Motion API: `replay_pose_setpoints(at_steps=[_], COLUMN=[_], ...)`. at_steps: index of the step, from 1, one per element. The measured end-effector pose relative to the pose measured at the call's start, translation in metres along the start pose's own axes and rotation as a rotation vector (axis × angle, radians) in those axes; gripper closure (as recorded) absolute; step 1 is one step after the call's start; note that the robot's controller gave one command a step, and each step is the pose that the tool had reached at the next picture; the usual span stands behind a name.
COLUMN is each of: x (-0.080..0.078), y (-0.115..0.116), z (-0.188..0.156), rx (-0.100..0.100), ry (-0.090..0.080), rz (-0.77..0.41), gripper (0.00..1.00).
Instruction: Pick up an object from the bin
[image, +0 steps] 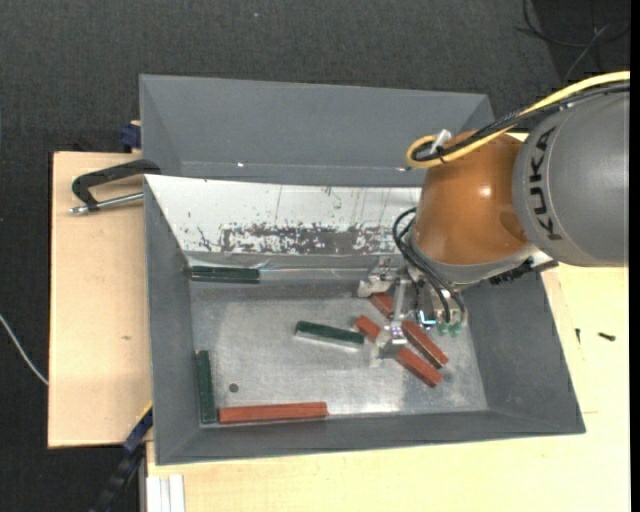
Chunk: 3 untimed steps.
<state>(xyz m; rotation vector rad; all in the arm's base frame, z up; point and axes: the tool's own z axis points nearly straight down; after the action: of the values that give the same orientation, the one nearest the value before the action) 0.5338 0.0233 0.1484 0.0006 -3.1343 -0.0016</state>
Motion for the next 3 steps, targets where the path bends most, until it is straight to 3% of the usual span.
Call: replay_pose_setpoints(at_steps=[1, 2, 3], x=[-0.002, -0.004, -0.004], y=[0.000, 0.023, 0.023], z=[-0.004, 0.071, 0.071], rx=[0.000, -0.001, -0.001], ry=[-0.008, -0.004, -0.004], rz=[0.001, -0.038, -0.037], gripper=[0.00, 1.00, 1.00])
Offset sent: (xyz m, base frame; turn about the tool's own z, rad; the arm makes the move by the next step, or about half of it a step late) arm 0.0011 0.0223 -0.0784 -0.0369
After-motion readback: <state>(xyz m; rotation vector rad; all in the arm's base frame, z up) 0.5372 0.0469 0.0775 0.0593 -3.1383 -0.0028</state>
